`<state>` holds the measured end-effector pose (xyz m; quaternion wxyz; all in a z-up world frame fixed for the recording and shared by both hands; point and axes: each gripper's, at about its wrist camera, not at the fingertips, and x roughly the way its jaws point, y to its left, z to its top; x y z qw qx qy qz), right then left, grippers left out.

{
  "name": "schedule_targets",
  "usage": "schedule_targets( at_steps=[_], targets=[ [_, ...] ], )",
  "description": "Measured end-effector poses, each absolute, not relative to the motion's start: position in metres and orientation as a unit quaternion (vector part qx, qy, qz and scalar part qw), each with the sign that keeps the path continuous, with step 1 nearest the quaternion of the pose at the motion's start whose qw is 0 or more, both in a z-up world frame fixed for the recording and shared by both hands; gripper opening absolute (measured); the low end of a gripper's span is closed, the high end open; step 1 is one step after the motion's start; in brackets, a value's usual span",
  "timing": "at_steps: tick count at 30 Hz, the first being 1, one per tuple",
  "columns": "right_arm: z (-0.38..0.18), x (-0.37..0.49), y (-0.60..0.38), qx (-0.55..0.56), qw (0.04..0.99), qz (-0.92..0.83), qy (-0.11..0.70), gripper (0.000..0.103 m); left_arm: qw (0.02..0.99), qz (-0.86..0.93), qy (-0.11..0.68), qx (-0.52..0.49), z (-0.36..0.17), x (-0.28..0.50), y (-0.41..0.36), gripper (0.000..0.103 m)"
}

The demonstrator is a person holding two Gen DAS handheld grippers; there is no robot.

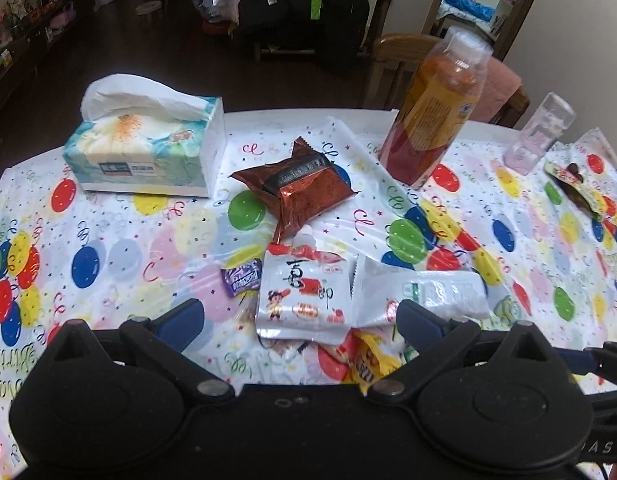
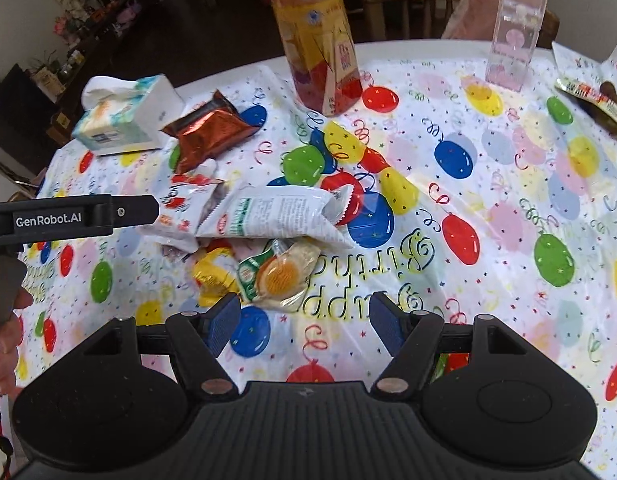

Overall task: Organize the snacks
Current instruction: 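Grasp the white cartoon snack pack with the left tool while the right tool grasps the clear yolk-pastry packet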

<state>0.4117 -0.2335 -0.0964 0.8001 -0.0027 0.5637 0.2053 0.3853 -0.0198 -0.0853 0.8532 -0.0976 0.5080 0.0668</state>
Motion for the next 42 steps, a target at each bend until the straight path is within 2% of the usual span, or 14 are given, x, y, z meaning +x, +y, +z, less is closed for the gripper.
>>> schedule_targets(
  at_steps=[19, 24, 26, 30, 32, 42],
  targets=[
    [-0.147, 0.446, -0.220, 0.053, 0.776, 0.190, 0.599, 0.071, 0.830, 0.099, 0.544, -0.072, -0.141, 0.439, -0.025, 0.098],
    [-0.151, 0.446, -0.213, 0.059, 0.777, 0.201, 0.594, 0.071, 0.825, 0.096, 0.551, -0.085, -0.148, 0.444, -0.024, 0.091],
    [-0.153, 0.446, -0.209, 0.059, 0.777, 0.205, 0.593, 0.070, 0.823, 0.097, 0.553, -0.091, -0.151, 0.445, -0.022, 0.085],
    [-0.155, 0.444, -0.206, 0.065, 0.778, 0.212, 0.588, 0.062, 0.819, 0.087, 0.556, -0.110, -0.153, 0.446, -0.020, 0.071],
    [-0.155, 0.442, -0.205, 0.067, 0.776, 0.218, 0.589, 0.056, 0.821, 0.086, 0.555, -0.107, -0.152, 0.445, -0.021, 0.070],
    [-0.153, 0.433, -0.210, 0.053, 0.782, 0.214, 0.584, 0.047, 0.826, 0.080, 0.548, -0.102, -0.148, 0.435, -0.024, 0.066]
  ],
)
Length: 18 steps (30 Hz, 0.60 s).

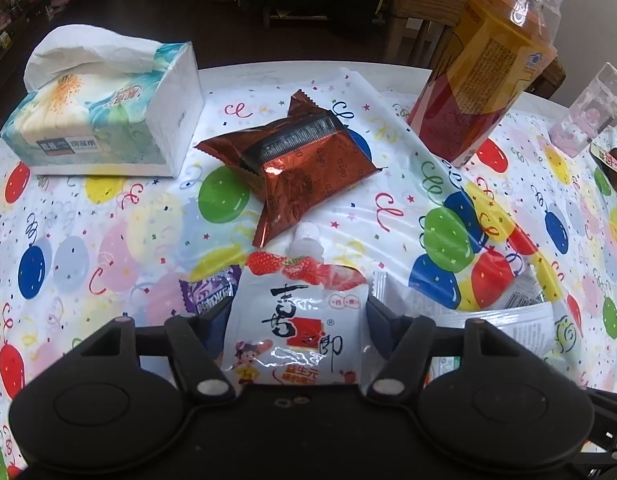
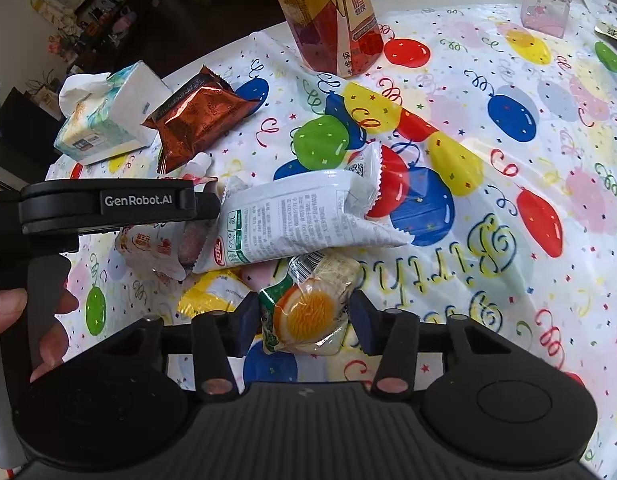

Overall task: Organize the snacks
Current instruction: 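Grasp the white cartoon snack pack with the left tool while the right tool grasps the clear yolk-pastry packet, then carry both held snacks over into the white box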

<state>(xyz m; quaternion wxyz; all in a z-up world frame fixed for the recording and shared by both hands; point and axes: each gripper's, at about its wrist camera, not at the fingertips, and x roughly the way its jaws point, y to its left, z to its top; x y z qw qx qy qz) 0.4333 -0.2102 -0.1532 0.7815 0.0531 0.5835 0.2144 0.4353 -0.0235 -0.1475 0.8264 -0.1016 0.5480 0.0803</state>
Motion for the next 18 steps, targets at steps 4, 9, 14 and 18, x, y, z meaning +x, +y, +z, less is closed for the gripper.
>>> schedule_targets(
  at_steps=[4, 9, 14, 18],
  targets=[
    [-0.148, 0.426, -0.217, 0.052, 0.782, 0.216, 0.582, 0.045, 0.823, 0.079, 0.551, -0.110, -0.144, 0.428, -0.022, 0.065],
    [-0.141, 0.413, -0.229, 0.046, 0.781, 0.218, 0.583, 0.044, 0.822, 0.076, 0.553, -0.114, -0.139, 0.415, -0.021, 0.065],
    [-0.132, 0.397, -0.241, 0.046, 0.779, 0.217, 0.586, 0.044, 0.823, 0.074, 0.549, -0.121, -0.130, 0.398, -0.020, 0.065],
    [-0.120, 0.381, -0.248, 0.040, 0.781, 0.223, 0.582, 0.044, 0.829, 0.063, 0.541, -0.125, -0.115, 0.382, -0.021, 0.065]
  ],
)
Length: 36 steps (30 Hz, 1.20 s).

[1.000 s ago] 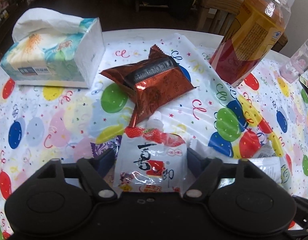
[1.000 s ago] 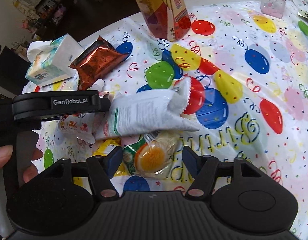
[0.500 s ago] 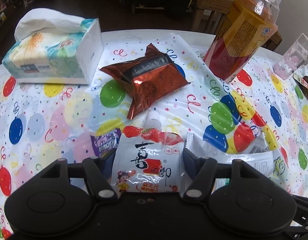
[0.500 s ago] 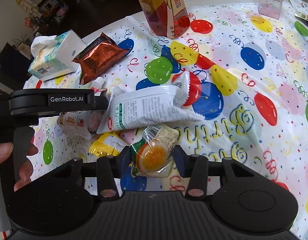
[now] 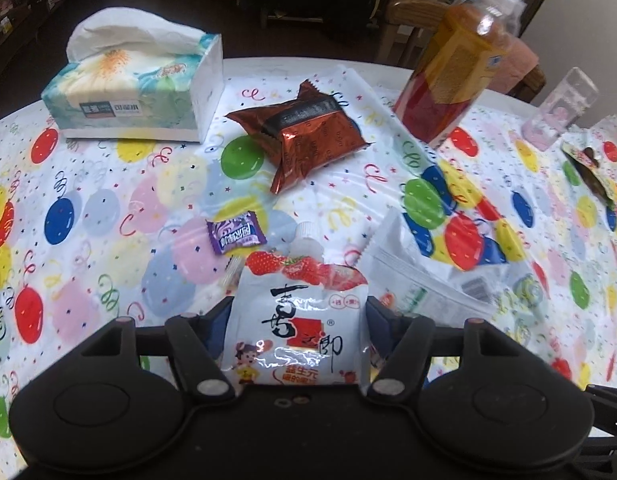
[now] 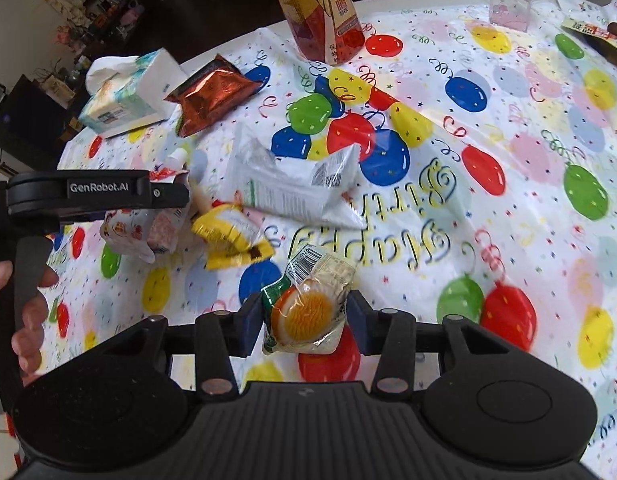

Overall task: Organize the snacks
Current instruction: 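Carry both held snacks over into the white box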

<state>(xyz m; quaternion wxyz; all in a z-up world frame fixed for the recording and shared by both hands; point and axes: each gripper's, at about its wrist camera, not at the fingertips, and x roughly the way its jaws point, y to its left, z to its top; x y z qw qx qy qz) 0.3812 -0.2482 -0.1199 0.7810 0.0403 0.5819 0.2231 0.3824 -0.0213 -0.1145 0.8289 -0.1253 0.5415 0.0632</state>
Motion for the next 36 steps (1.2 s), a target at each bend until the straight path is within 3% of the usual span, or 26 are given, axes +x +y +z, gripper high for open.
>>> schedule_targets(
  at_steps=[23, 36],
  targets=[
    [-0.017, 0.259, -0.243, 0.008, 0.821, 0.241, 0.518, 0.044, 0.856, 0.006, 0.505, -0.109, -0.022, 0.248, -0.019, 0.066],
    [-0.002, 0.187, -0.212, -0.008, 0.820, 0.260, 0.510, 0.044, 0.864, -0.024, 0.491, -0.106, 0.001, 0.161, -0.002, 0.066]
  ],
)
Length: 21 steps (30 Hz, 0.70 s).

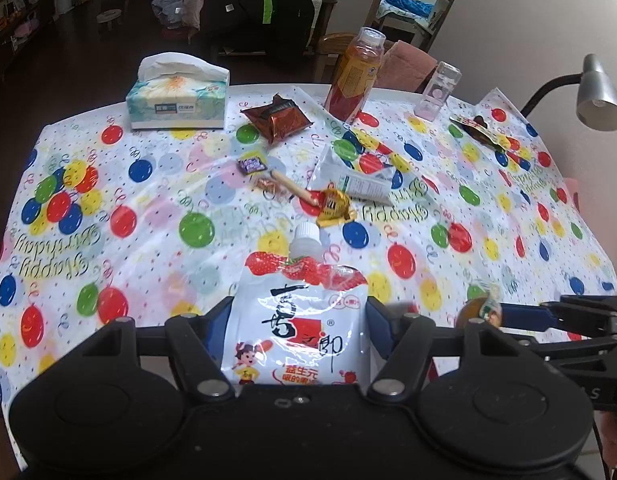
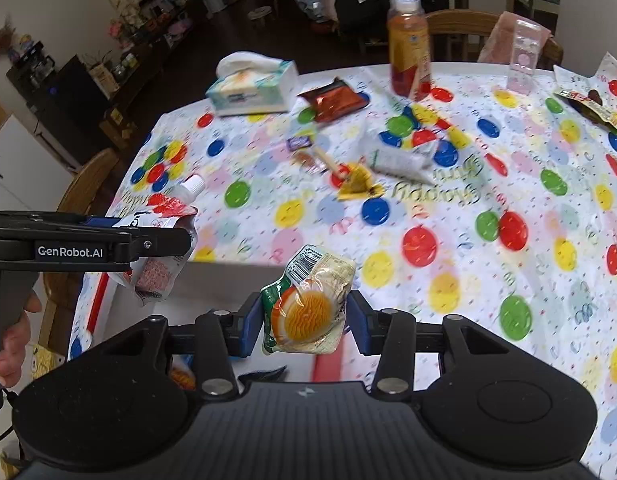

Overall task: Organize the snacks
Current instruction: 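Carry both held snacks over into the white box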

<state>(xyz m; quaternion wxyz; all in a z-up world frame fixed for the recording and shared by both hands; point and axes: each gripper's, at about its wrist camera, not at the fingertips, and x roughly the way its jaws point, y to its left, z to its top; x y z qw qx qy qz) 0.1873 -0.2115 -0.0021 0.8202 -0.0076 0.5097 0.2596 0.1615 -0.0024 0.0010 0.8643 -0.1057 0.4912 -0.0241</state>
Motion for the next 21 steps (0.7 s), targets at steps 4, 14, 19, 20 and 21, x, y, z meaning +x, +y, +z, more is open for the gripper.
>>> schedule_targets(
  at_steps=[4, 14, 19, 20, 21],
  targets=[
    [-0.006, 0.166, -0.197, -0.019, 0.815, 0.271, 0.512, 0.044, 0.863, -0.031, 0.492, -0.107, -0.002, 0.140, 0.003, 0.066],
    [-0.039, 0.130, -0.170, -0.046, 0.798, 0.274, 0.535, 0.044, 0.853, -0.036, 0.512, -0.095, -0.028, 0.103, 0.016, 0.066],
    [-0.057, 0.119, -0.161, -0.056, 0.787, 0.273, 0.550, 0.044, 0.847, -0.032, 0.524, -0.083, -0.046, 0.096, 0.020, 0.066],
    [-0.062, 0.117, -0.159, -0.059, 0.784, 0.273, 0.554, 0.044, 0.846, -0.032, 0.527, -0.081, -0.050, 0.095, 0.020, 0.066],
    [-0.066, 0.116, -0.157, -0.061, 0.781, 0.272, 0.559, 0.044, 0.845, -0.033, 0.528, -0.079, -0.053, 0.094, 0.020, 0.066]
  ],
)
